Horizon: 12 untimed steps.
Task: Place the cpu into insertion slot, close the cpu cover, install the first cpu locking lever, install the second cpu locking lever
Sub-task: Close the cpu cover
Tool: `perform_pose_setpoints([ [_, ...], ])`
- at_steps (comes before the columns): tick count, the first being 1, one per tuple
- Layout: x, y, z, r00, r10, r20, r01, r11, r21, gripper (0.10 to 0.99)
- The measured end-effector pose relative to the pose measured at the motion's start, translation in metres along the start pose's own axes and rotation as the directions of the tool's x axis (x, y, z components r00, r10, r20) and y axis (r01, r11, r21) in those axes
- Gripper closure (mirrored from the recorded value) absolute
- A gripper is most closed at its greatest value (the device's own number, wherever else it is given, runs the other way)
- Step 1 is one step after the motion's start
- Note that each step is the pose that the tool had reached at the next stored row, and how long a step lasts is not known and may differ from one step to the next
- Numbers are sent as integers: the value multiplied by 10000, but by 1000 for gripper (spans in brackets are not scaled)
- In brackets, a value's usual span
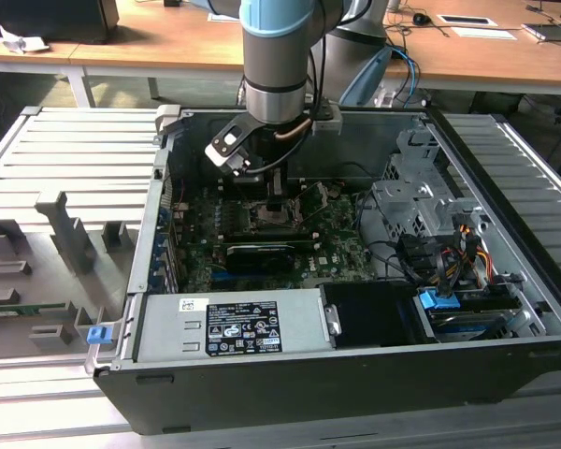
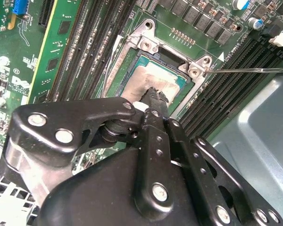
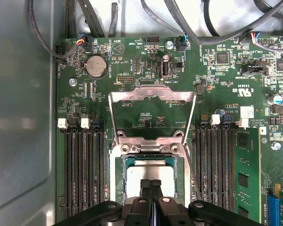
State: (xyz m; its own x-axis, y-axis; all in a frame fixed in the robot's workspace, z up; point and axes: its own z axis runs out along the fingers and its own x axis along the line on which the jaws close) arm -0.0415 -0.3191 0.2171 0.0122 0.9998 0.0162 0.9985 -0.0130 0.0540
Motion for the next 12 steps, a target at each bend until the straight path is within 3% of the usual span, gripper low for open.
perform_pose_setpoints([
  [7,0,6,-11,10000,25,2,-25,10000,2,980],
  [12,1,67,-8,10000,29,-2,-29,10000,50,980],
])
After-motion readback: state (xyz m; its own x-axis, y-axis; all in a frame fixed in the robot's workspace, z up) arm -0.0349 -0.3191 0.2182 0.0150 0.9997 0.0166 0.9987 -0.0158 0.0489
